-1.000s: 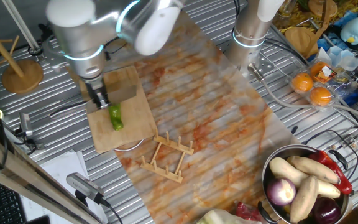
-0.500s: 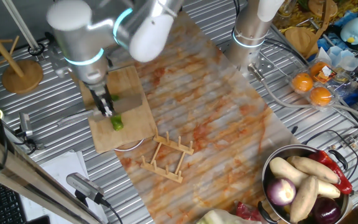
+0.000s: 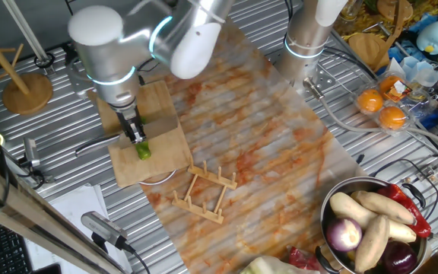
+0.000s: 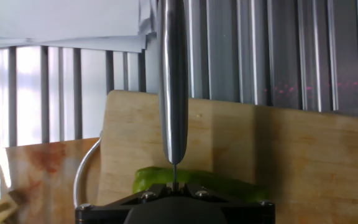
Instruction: Chop the chili peppers
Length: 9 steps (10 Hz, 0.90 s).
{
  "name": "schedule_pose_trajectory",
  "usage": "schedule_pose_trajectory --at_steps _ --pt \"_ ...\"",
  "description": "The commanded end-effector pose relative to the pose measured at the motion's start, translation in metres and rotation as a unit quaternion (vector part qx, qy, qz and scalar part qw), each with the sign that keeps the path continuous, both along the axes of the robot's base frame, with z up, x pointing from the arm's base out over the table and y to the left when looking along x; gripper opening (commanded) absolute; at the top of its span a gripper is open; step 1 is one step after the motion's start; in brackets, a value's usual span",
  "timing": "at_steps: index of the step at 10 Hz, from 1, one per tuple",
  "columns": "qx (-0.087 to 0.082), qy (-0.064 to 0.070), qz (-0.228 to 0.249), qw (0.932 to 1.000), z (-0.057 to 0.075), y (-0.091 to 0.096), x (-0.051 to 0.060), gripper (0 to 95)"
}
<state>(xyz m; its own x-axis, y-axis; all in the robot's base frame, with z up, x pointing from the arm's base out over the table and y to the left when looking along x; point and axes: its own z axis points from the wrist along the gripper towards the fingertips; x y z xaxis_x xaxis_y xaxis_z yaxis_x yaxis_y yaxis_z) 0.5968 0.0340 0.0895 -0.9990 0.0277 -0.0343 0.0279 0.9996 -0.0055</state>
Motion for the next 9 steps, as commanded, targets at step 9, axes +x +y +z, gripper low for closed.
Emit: schedule_pose_trajectory --at_steps 9 --pt "0.016 0.006 0.0 0.9999 -0.0064 0.0073 -0.0021 0.0"
